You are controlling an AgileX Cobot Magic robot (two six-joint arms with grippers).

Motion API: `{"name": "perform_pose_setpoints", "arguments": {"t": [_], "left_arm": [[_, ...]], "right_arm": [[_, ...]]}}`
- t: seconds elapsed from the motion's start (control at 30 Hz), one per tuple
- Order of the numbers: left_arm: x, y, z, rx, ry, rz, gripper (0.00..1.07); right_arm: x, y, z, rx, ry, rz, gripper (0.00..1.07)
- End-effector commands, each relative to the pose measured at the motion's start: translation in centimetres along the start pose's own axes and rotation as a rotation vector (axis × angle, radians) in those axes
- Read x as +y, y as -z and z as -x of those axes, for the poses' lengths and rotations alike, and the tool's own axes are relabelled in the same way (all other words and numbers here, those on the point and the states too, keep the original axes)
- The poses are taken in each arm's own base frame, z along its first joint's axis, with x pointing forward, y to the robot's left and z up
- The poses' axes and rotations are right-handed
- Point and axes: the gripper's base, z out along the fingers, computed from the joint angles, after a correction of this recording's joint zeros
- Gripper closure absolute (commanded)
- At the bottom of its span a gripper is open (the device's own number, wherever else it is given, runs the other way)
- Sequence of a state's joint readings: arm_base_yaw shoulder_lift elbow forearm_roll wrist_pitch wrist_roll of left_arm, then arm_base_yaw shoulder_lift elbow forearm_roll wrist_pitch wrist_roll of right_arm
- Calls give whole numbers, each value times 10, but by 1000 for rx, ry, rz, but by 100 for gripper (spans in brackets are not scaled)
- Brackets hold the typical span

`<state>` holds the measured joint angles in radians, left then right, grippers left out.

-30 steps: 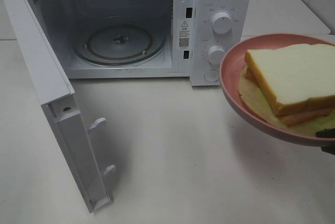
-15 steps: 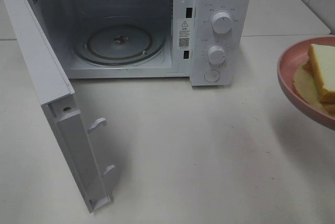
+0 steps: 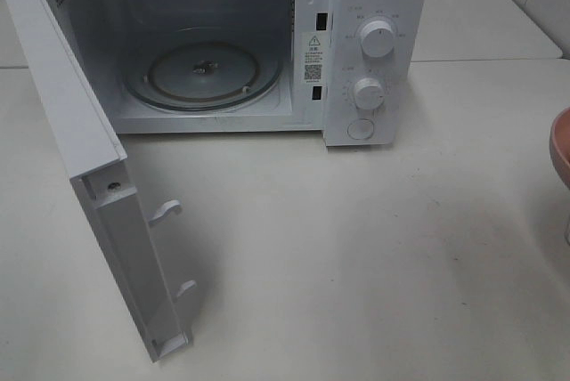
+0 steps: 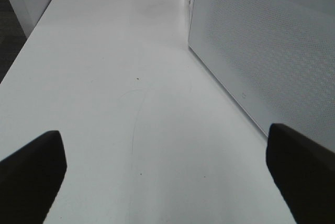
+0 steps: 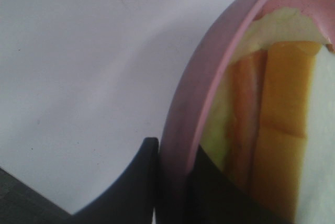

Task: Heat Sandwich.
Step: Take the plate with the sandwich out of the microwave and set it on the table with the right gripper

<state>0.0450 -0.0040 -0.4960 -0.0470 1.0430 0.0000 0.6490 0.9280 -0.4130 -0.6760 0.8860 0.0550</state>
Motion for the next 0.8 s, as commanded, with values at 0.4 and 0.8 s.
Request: {"name": "perform_pose_setpoints", "arguments": {"t": [0.4,0.8], "left_arm": [[0,2,-1,-29,-1,1,8],[0,2,-1,-29,-1,1,8]], "right_arm": [[-10,-21,37,123,-312,-79,107],[-22,-27,59,234,-502,-187,107]]}}
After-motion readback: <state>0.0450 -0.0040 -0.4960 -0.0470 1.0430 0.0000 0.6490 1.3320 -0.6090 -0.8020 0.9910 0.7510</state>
